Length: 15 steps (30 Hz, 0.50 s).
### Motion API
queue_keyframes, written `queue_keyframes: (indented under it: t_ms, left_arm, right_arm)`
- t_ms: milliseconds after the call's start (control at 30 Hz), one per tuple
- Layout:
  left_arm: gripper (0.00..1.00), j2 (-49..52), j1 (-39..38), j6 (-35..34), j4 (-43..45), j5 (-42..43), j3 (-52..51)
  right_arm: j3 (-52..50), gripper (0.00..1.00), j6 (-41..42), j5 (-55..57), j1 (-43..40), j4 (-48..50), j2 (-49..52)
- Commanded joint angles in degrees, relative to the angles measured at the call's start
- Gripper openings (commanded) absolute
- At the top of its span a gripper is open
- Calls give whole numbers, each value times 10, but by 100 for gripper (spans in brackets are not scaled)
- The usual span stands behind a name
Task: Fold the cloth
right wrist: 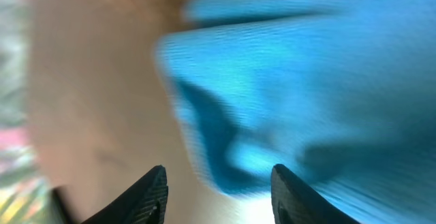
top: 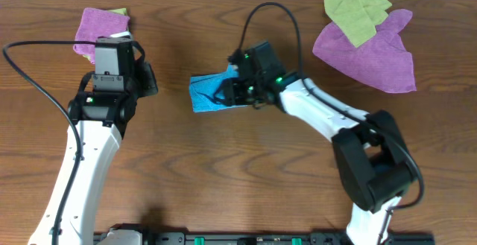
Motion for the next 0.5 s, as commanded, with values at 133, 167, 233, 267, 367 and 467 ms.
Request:
queue_keyframes:
  t_ms: [133, 167, 233, 267, 367, 467]
  left_arm:
    - [6, 3, 13, 13, -1, -14, -3]
    - [6, 4, 13, 13, -1, -14, -3]
    - [6, 6, 13, 13, -1, -14, -3]
    - [6, 7, 13, 13, -1, -14, -3]
    - [6, 12, 13, 13, -1, -14, -3]
    - [6, 12, 13, 13, 1, -14, -3]
  right_arm:
    - [37, 53, -33, 66, -30, -19, -33]
    - [43, 53, -34, 64, -30, -19, -33]
    - [48, 53, -40, 74, -30, -19, -33]
    - [49, 53, -40, 85, -30, -20, -33]
    - [48, 47, -41, 138, -33, -43, -30]
    - [48, 48, -44, 153, -45, -43, -23]
